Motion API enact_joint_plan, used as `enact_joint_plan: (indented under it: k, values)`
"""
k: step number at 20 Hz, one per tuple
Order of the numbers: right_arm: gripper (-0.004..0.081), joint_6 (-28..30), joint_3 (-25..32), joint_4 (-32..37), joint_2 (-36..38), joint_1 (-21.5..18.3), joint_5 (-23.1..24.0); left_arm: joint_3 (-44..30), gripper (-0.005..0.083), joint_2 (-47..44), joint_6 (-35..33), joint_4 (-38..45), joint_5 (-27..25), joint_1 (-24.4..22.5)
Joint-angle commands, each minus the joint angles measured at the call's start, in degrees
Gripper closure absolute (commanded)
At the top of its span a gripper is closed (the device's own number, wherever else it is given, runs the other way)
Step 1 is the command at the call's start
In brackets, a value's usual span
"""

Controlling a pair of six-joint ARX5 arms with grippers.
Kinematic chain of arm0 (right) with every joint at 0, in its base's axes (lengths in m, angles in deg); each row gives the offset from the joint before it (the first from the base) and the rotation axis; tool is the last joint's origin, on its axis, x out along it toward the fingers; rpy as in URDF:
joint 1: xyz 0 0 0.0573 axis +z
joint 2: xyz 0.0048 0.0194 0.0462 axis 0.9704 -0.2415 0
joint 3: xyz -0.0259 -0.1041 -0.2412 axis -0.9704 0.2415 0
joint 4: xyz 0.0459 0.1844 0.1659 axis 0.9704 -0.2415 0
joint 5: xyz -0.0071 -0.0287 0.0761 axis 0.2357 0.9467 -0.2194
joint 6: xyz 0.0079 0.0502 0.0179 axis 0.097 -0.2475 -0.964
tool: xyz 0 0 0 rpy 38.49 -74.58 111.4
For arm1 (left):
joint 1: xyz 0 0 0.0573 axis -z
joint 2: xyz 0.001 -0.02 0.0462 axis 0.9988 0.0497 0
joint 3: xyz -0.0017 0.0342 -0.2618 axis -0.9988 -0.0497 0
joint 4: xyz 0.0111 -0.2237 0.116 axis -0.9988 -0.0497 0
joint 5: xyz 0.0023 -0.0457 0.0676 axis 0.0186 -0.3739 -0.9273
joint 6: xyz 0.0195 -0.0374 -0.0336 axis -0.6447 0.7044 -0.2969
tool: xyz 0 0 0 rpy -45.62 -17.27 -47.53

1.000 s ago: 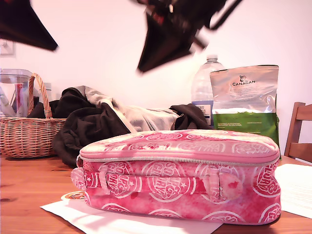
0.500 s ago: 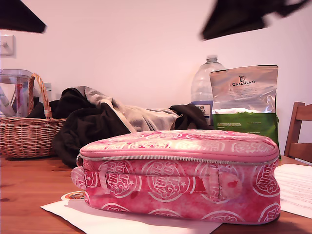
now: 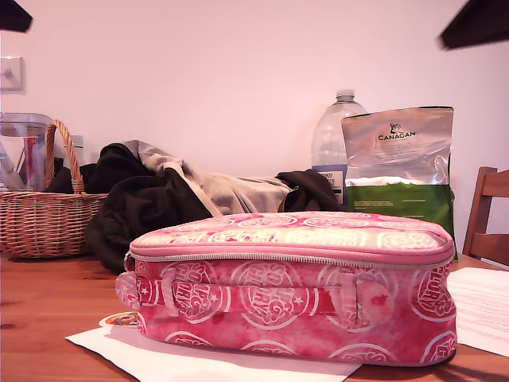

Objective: Open the zipper in the zip bag in front of you

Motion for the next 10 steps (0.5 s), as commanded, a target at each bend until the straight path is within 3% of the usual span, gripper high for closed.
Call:
enact_joint_plan:
  k: [1, 10]
  values:
    - [0.0782, 0.2, 0.3, -3.3, 2.9, 0.0, 0.4, -1.1, 0.0794, -0.6, 0.0, -1.7, 0.2, 0.2]
    - [0.0782, 0.2, 0.3, -18.3, 5.6, 0.0, 0.4, -1.1, 0.0794, -0.7, 0.0, -14.5, 0.1, 0.2]
